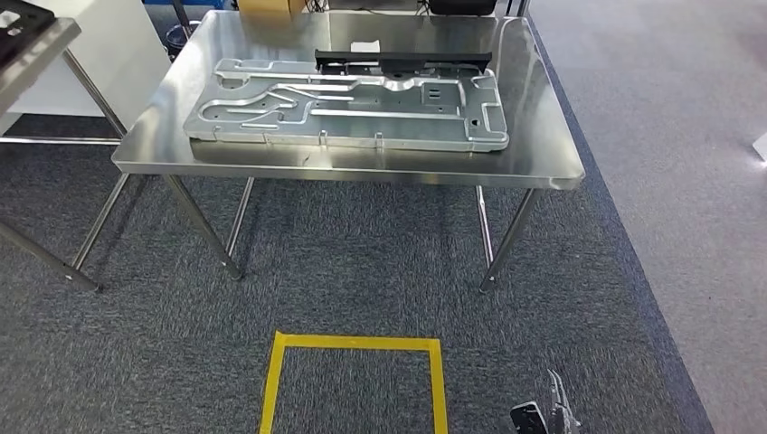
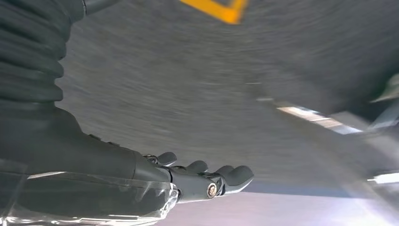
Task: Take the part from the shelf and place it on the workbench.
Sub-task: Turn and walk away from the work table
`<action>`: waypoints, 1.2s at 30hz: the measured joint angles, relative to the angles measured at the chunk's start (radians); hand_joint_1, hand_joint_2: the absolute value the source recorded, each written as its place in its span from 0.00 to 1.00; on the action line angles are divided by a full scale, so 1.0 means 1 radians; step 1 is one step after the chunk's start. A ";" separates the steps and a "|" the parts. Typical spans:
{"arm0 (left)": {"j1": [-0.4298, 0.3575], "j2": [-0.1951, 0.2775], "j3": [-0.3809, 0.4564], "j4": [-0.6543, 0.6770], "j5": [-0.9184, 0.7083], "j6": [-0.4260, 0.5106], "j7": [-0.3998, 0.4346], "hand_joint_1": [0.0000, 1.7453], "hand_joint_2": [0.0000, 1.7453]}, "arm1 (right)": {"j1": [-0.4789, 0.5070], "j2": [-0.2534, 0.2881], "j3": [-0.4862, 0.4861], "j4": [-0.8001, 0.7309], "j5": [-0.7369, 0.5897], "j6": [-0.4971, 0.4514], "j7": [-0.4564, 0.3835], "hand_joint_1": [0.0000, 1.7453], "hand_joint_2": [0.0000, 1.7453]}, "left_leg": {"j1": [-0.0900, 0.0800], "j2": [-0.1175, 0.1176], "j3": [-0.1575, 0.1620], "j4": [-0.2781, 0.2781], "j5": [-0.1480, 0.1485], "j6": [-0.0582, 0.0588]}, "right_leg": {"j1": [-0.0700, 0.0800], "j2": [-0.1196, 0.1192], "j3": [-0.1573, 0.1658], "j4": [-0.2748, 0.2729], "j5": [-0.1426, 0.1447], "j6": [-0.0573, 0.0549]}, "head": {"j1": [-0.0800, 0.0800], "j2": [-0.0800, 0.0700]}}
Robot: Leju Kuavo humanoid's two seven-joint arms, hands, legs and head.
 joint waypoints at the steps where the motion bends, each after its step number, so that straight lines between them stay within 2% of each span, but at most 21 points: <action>1: 0.001 -0.002 0.005 0.000 0.000 0.001 0.000 0.00 0.00 | -0.001 0.002 -0.044 0.026 0.011 0.004 0.000 0.00 0.75 | 0.001 0.003 -0.011 -0.001 0.013 0.009 | -0.002 0.003 -0.008 0.009 -0.018 0.005 | 0.000 0.000; 2: 0.001 -0.004 0.009 0.000 0.000 0.001 0.000 0.00 0.00 | -0.002 0.004 -0.083 0.046 0.023 0.007 0.000 0.00 0.50 | 0.002 0.007 -0.025 -0.003 0.027 0.017 | -0.002 0.006 -0.020 0.035 -0.056 0.009 | 0.001 0.000; 4: 0.000 -0.007 0.015 0.000 0.000 0.002 0.000 0.00 0.00 | -0.007 0.011 -0.144 0.076 0.039 0.014 0.000 0.00 0.00 | 0.001 0.013 -0.058 -0.003 0.054 0.028 | -0.004 0.010 -0.050 0.138 -0.167 0.013 | 0.004 0.000; 5: 0.000 -0.007 0.016 0.000 0.001 0.003 0.000 0.00 0.00 | -0.010 0.014 -0.167 0.088 0.042 0.020 0.002 0.00 0.00 | -0.001 0.015 -0.074 -0.003 0.067 0.031 | -0.004 0.010 -0.060 0.199 -0.207 0.014 | 0.004 0.000; 6: 0.000 -0.008 0.018 0.000 0.003 0.005 0.000 0.00 0.00 | -0.015 0.017 -0.191 0.100 0.041 0.030 0.005 0.00 0.00 | -0.002 0.016 -0.092 -0.001 0.080 0.031 | -0.004 0.011 -0.061 0.248 -0.219 0.015 | 0.004 0.000; 8: 0.000 -0.011 0.024 0.000 0.008 0.008 -0.002 0.00 0.00 | -0.026 0.019 -0.247 0.134 0.029 0.055 0.021 0.00 0.00 | -0.005 0.018 -0.129 0.006 0.105 0.028 | -0.004 0.011 -0.025 0.270 -0.176 0.013 | 0.004 0.000; 10: 0.001 -0.015 0.033 0.000 0.013 0.010 -0.005 0.00 0.00 | -0.038 0.019 -0.312 0.180 0.013 0.073 0.050 0.00 0.00 | -0.005 0.017 -0.164 0.017 0.125 0.022 | -0.004 0.011 0.075 0.172 -0.131 0.007 | 0.004 0.000; 12: 0.001 -0.018 0.039 0.000 0.017 0.011 -0.008 0.00 0.00 | -0.053 0.016 -0.372 0.232 0.002 0.082 0.086 0.00 0.00 | -0.008 0.017 -0.185 0.028 0.142 0.012 | 0.001 0.012 0.182 0.025 -0.153 -0.003 | 0.005 0.000; 14: 0.002 -0.020 0.044 0.000 0.020 0.014 -0.010 0.00 0.00 | -0.065 0.013 -0.425 0.284 -0.008 0.091 0.133 0.00 0.00 | -0.009 0.018 -0.194 0.028 0.163 -0.002 | 0.008 0.013 0.218 -0.045 -0.175 -0.013 | 0.006 0.000; 16: 0.003 -0.020 0.051 0.000 0.021 0.019 -0.010 0.00 0.00 | -0.071 0.011 -0.470 0.335 -0.012 0.099 0.211 0.00 0.00 | -0.005 0.015 -0.203 0.031 0.166 -0.013 | 0.006 0.007 0.204 -0.051 -0.162 -0.028 | 0.007 0.000; 17: 0.004 -0.020 0.054 0.000 0.021 0.022 -0.010 0.00 0.00 | -0.073 0.009 -0.490 0.358 -0.008 0.100 0.261 0.00 0.00 | -0.004 0.013 -0.212 0.048 0.142 -0.018 | 0.004 0.002 0.195 -0.052 -0.152 -0.038 | 0.005 0.000; 20: 0.010 -0.021 0.060 0.000 0.016 0.028 -0.010 0.00 0.00 | -0.074 0.004 -0.531 0.413 0.018 0.099 0.409 0.00 0.00 | 0.002 0.011 -0.253 0.206 0.002 -0.032 | 0.005 -0.013 0.158 -0.052 -0.123 -0.053 | -0.002 0.000; 21: 0.011 -0.021 0.061 0.000 0.013 0.028 -0.010 0.00 0.00 | -0.074 0.003 -0.539 0.429 0.030 0.098 0.455 0.00 0.00 | 0.004 0.011 -0.262 0.265 -0.021 -0.036 | 0.007 -0.019 0.144 -0.049 -0.113 -0.054 | -0.003 0.000; 23: 0.011 -0.021 0.062 0.000 0.008 0.028 -0.010 0.00 0.00 | -0.075 0.003 -0.549 0.455 0.059 0.098 0.539 0.00 0.00 | 0.005 0.012 -0.240 0.302 0.005 -0.038 | 0.009 -0.032 0.117 -0.040 -0.099 -0.052 | -0.003 0.000; 25: 0.010 -0.021 0.062 0.000 0.004 0.029 -0.010 0.00 0.00 | -0.075 0.003 -0.552 0.477 0.085 0.102 0.598 0.00 0.00 | 0.004 0.027 -0.147 0.200 0.049 -0.032 | 0.009 -0.045 0.097 -0.027 -0.091 -0.048 | -0.003 0.000; 27: 0.006 -0.020 0.062 0.000 0.002 0.029 -0.010 0.00 0.00 | -0.075 0.003 -0.553 0.492 0.100 0.106 0.621 0.00 0.00 | -0.004 0.056 -0.050 0.060 0.039 -0.020 | 0.012 -0.060 0.087 -0.016 -0.087 -0.040 | -0.003 0.000; 28: 0.003 -0.020 0.062 0.000 0.001 0.029 -0.010 0.00 0.00 | -0.076 0.003 -0.553 0.498 0.103 0.108 0.626 0.00 0.00 | -0.008 0.065 -0.028 0.019 0.024 -0.013 | 0.013 -0.068 0.085 -0.013 -0.084 -0.035 | -0.004 0.000; 30: 0.003 -0.020 0.062 0.000 0.001 0.029 -0.010 0.00 0.00 | -0.081 0.003 -0.554 0.506 0.105 0.111 0.630 0.00 0.00 | -0.011 0.057 -0.028 -0.005 0.019 0.001 | 0.015 -0.086 0.084 -0.013 -0.077 -0.023 | -0.003 0.000; 32: 0.006 -0.020 0.062 0.000 0.000 0.029 -0.010 0.00 0.00 | -0.084 0.002 -0.555 0.510 0.112 0.117 0.634 0.00 0.00 | -0.006 0.042 -0.036 -0.014 0.032 0.014 | 0.013 -0.068 0.076 0.005 -0.093 -0.011 | -0.002 0.000; 34: 0.006 -0.021 0.062 0.000 -0.001 0.030 -0.009 0.00 0.00 | -0.082 0.001 -0.555 0.514 0.127 0.129 0.636 0.00 0.00 | -0.002 0.028 -0.047 -0.018 0.048 0.025 | 0.006 -0.018 0.039 0.097 -0.162 -0.001 | 0.003 0.000; 36: 0.006 -0.021 0.062 0.000 -0.003 0.030 -0.008 0.00 0.00 | -0.079 0.000 -0.554 0.518 0.143 0.144 0.633 0.00 0.00 | -0.002 0.010 -0.062 -0.015 0.059 0.029 | 0.001 0.007 -0.012 0.225 -0.234 0.005 | 0.006 0.000</action>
